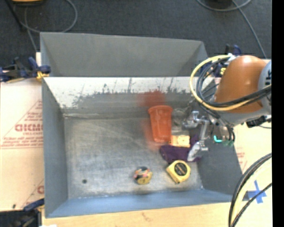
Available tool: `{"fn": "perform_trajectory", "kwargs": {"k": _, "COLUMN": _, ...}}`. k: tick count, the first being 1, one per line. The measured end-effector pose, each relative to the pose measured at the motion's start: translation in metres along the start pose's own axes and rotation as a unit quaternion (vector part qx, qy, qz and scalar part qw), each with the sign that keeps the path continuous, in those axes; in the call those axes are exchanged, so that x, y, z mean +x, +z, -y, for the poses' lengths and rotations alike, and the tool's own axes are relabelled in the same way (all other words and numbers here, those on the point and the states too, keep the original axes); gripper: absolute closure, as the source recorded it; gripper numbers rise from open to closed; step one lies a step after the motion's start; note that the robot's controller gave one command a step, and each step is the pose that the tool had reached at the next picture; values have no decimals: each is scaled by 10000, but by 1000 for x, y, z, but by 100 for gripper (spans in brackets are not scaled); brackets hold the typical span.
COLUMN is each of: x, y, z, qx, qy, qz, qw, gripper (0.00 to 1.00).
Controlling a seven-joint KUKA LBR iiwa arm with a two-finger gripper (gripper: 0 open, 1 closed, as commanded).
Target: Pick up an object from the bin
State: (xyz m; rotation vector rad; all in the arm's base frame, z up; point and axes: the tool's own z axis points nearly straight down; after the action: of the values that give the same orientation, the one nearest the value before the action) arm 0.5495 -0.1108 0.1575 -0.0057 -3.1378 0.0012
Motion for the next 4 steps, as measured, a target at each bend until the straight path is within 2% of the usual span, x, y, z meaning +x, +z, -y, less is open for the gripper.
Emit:
{"fn": "perform_trajectory", "kwargs": {"k": 1, "x": -2, "y": -4, "z": 0, "qx": 6, "qy": -14, "qz": 38, "qw": 10000, "gripper": 0}}
{"fn": "perform_trajectory", "kwargs": {"k": 2, "x": -7, "y": 46, "z": -9, "qx": 4, "qy": 71, "qz": 76, "qw": 9999, "gripper": 0}}
{"fn": "perform_trajectory", "kwargs": {"k": 3, "x": -5, "y": 46, "z": -10, "qx": 3, "qy": 67, "qz": 41, "qw": 10000, "gripper": 100}}
{"fn": "perform_trajectory", "kwargs": {"k": 4, "x": -5, "y": 46, "z": -10, "qx": 3, "qy": 63, "qz": 41, "qw": 10000, "gripper": 100}}
